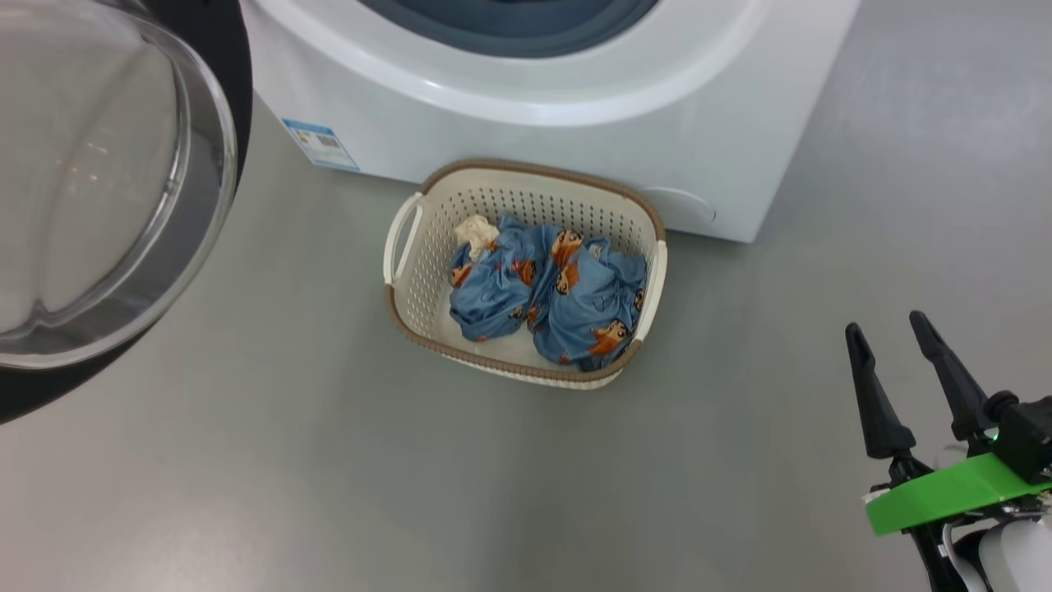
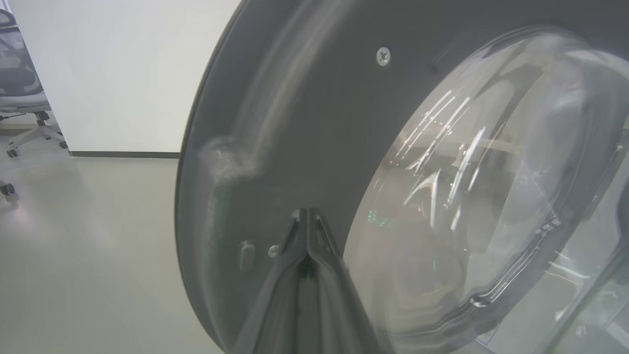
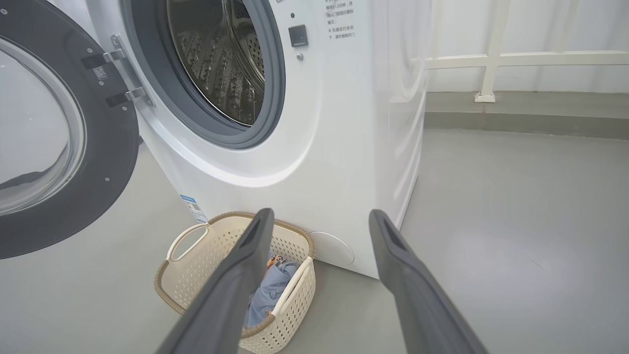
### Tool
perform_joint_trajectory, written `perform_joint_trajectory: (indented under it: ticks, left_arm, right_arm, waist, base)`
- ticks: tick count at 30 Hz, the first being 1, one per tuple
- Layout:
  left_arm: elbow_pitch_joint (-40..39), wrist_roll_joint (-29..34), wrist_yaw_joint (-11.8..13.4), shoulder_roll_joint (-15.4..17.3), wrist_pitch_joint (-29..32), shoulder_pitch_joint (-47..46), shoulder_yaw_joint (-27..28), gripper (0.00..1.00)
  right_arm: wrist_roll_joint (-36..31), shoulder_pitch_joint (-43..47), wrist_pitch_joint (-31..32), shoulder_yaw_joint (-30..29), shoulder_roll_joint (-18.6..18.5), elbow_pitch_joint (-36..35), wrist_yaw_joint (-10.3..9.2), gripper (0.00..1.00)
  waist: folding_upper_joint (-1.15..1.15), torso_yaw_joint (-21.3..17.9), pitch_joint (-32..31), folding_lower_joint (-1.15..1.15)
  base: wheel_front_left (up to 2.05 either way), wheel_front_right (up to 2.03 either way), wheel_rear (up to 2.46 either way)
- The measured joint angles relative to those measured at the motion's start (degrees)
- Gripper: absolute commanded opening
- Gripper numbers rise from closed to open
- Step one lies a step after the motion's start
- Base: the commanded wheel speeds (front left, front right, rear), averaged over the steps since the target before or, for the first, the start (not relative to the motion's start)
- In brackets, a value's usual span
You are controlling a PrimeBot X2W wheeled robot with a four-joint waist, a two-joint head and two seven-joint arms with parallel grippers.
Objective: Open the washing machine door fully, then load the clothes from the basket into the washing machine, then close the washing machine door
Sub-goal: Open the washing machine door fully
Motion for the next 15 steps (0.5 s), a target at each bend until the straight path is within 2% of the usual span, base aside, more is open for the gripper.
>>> perform_joint_trajectory:
  ticks: [4,5,7,8,9,10,14,15]
  left_arm:
    - [-2.8,0.2,-1.2,-2.0,0.0,4.0,-0.5,0.0]
    - [-3.5,0.2,-1.5,-2.3,0.0,4.8,-0.8,0.07]
    - [-4.8,0.0,-1.9,-2.7,0.0,6.4,-1.4,0.43]
    - [-5.6,-0.2,-2.0,-2.7,0.0,7.1,-1.7,0.65]
    - [-6.3,-0.3,-2.1,-2.7,0.0,8.0,-2.1,0.97]
    - [-6.9,-0.6,-2.2,-2.7,0.0,8.9,-2.7,1.0]
    - [-9.7,-3.2,-2.3,-2.7,0.0,13.2,-8.8,1.0]
    - [-9.7,-3.2,-2.3,-2.7,0.0,13.2,-8.8,1.0]
  right_arm:
    - [0.0,1.3,0.0,0.0,0.5,0.2,0.0,1.0]
    - [0.0,1.3,0.0,0.0,0.7,0.2,0.0,1.0]
    - [0.0,1.4,0.0,0.1,1.2,0.3,0.0,1.0]
    - [0.0,1.8,0.0,0.1,1.4,0.2,0.0,1.0]
    - [0.0,2.3,0.0,0.1,1.5,0.3,0.0,1.0]
    - [0.0,2.9,0.0,0.1,1.6,0.3,0.0,1.0]
    - [0.0,4.2,0.0,0.1,1.8,0.4,0.0,1.0]
    - [0.0,4.2,0.0,0.1,1.8,0.4,0.0,1.0]
  waist:
    - [0.0,0.0,-2.3,0.0]
    - [0.0,0.0,-2.9,0.0]
    - [0.0,-0.1,-4.0,0.0]
    - [0.0,-0.1,-4.5,0.0]
    - [0.0,-0.2,-5.1,0.0]
    - [0.0,-0.2,-5.6,0.0]
    - [0.0,-0.6,-7.6,0.0]
    - [0.0,-0.6,-7.6,0.0]
  base:
    - [0.0,0.0,0.0]
    - [0.0,0.0,0.0]
    - [0.0,0.0,0.0]
    - [0.0,0.0,0.0]
    - [0.0,0.0,0.0]
    - [0.0,0.0,0.0]
    - [0.0,0.0,0.0]
    - [0.0,0.0,0.0]
